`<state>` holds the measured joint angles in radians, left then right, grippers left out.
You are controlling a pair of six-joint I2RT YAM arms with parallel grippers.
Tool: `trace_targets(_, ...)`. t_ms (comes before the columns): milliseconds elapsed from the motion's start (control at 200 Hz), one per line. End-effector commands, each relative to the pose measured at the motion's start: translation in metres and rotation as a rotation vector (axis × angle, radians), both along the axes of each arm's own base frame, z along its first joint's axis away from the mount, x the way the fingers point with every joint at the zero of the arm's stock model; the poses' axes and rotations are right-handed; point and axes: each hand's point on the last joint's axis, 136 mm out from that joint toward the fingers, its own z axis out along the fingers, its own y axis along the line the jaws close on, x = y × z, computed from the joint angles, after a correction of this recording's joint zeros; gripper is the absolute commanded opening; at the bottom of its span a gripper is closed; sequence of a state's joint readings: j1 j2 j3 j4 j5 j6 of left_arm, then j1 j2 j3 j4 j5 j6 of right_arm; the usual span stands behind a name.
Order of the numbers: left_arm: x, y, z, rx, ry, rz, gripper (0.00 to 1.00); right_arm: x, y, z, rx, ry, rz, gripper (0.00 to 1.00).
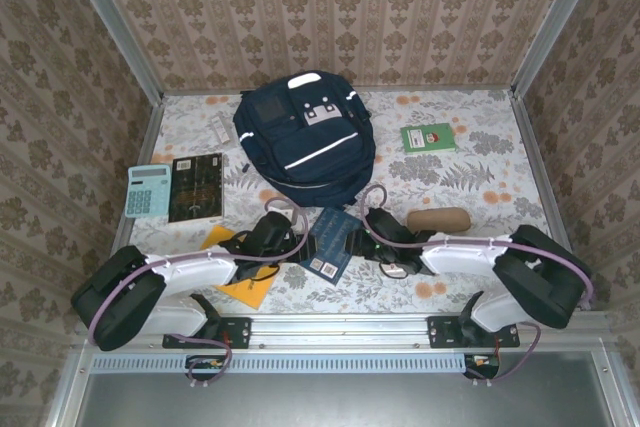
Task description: Pack the student bag
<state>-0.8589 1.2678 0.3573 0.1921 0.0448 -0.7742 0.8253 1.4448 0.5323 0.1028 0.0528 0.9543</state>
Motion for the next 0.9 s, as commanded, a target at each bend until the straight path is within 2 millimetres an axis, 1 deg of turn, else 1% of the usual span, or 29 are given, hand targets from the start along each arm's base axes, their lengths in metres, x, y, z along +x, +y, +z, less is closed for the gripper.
trace_targets(0,-0.014,0.009,-0.015,0.038,0.038,-0.017,0.52,0.015,0.029,0.003,0.068,-0.006,0.017,0.53)
trace_targets(95,-0.018,0.002,-0.014,0.031,0.039,-0.037,0.5,0.025,0.039,0.008,0.078,-0.021,0.031,0.5)
trace_targets(210,-0.022,-0.009,-0.011,0.025,0.036,-0.064,0.5,0.043,0.047,0.02,0.081,-0.047,0.051,0.5)
trace_targets(335,-0.026,-0.014,-0.007,0.025,0.028,-0.069,0.5,0.063,0.046,0.026,0.073,-0.049,0.054,0.5)
trace_targets(400,-0.026,-0.011,-0.006,0.042,0.026,-0.06,0.51,0.067,0.042,0.028,0.07,-0.047,0.051,0.52)
trace_targets(485,-0.024,-0.001,-0.006,0.071,0.013,-0.031,0.52,0.062,0.035,0.03,0.054,-0.045,0.051,0.57)
trace_targets(575,-0.023,0.007,-0.005,0.1,0.0,-0.011,0.52,0.053,0.024,0.029,0.035,-0.039,0.038,0.61)
trace_targets(670,-0.024,0.009,-0.006,0.11,0.004,-0.015,0.51,0.043,0.013,0.024,0.022,-0.03,0.024,0.62)
trace_targets(800,-0.025,0.011,-0.01,0.123,0.013,-0.012,0.51,0.027,0.008,0.018,0.024,-0.017,0.025,0.62)
trace_targets(835,-0.025,0.012,-0.011,0.127,0.011,-0.008,0.5,0.023,0.008,0.015,0.029,-0.011,0.031,0.62)
trace_targets(895,-0.024,0.013,-0.011,0.138,0.007,-0.005,0.43,0.018,0.009,0.012,0.037,-0.002,0.03,0.61)
